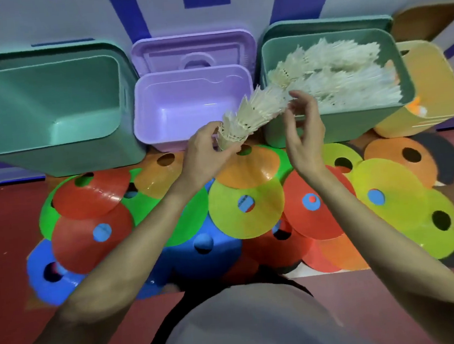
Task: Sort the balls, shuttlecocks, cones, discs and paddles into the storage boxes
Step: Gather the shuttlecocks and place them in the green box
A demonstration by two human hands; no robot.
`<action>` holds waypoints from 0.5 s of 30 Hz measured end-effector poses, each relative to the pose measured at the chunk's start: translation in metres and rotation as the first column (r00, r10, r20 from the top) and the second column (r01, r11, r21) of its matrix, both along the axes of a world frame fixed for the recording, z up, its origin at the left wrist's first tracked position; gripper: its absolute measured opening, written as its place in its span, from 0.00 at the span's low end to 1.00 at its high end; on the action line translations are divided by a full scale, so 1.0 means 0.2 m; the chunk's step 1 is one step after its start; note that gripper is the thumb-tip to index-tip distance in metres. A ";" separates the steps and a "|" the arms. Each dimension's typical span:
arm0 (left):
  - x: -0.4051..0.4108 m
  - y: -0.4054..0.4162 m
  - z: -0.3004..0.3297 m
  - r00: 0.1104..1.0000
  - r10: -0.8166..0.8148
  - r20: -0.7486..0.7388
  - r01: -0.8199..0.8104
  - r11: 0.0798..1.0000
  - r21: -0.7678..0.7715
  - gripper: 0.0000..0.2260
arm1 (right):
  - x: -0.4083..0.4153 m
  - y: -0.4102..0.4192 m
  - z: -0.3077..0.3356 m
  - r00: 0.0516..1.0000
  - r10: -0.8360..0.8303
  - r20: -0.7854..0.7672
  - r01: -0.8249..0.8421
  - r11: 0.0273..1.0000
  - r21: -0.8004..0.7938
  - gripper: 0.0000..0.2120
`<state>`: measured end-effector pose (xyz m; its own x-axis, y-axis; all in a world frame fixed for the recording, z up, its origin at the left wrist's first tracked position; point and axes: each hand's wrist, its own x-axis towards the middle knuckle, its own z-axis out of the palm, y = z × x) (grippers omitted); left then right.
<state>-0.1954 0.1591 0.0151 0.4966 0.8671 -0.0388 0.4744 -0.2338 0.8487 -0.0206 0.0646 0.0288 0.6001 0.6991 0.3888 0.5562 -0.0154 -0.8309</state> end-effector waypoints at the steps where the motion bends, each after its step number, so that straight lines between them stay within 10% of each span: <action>1: 0.08 -0.01 0.03 1.000 0.004 -0.001 -0.004 1.000 -0.003 0.18 | 0.06 0.00 0.00 1.000 -0.006 0.008 0.006 1.000 0.012 0.14; 15: 0.84 0.16 0.15 0.992 0.017 -0.122 -0.006 0.996 0.090 0.28 | 0.73 0.37 0.10 0.993 0.069 0.092 -0.063 0.996 -0.068 0.17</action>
<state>-0.0275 0.1914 0.0445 0.4825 0.8757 -0.0205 0.5766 -0.2999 0.7600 0.1246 0.1394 0.0483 0.5148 0.7614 0.3940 0.6337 -0.0284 -0.7731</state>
